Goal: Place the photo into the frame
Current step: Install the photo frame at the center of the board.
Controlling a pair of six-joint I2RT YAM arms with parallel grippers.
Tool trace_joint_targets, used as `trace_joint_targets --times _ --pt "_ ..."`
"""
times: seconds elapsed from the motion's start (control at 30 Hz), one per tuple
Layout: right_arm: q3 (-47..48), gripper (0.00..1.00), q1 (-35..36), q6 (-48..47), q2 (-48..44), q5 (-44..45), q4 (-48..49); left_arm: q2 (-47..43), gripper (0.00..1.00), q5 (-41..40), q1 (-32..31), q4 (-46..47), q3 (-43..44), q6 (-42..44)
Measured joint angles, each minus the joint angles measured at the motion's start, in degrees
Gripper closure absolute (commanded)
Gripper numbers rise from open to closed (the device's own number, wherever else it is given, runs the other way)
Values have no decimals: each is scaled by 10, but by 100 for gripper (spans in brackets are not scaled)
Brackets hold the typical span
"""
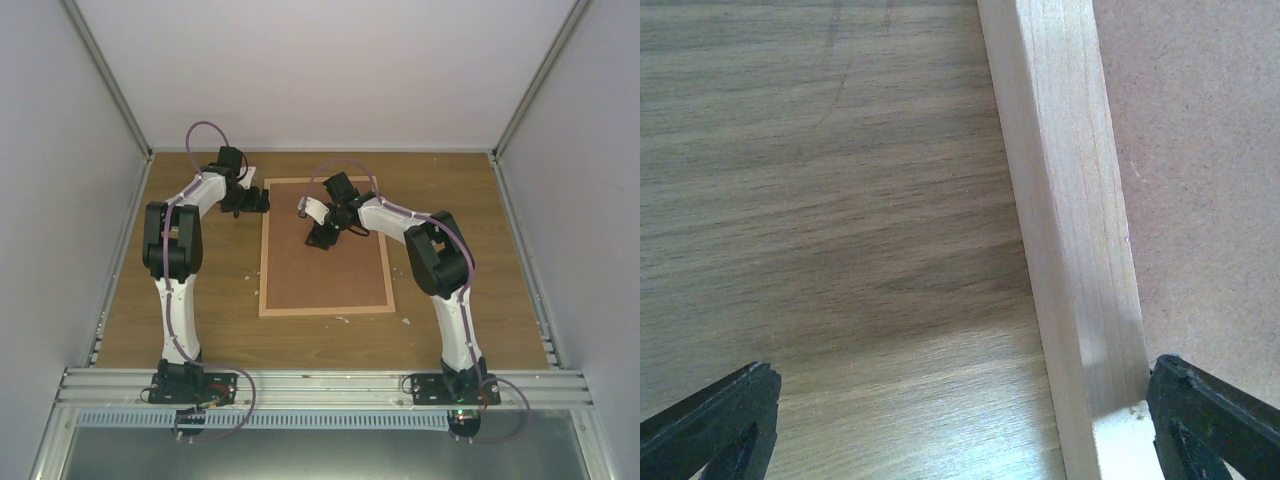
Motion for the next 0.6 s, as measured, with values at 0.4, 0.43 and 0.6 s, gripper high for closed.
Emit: trace_joint_targets --times 0.4,0.43,0.6 --pt "0 25 0 0 1 0 1 0 1 -1 -2 2 -1 0" --pt "0 25 0 0 1 0 1 0 1 -1 -2 2 -1 0" --pt "0 25 0 0 1 0 1 0 1 -1 -3 5 -2 0"
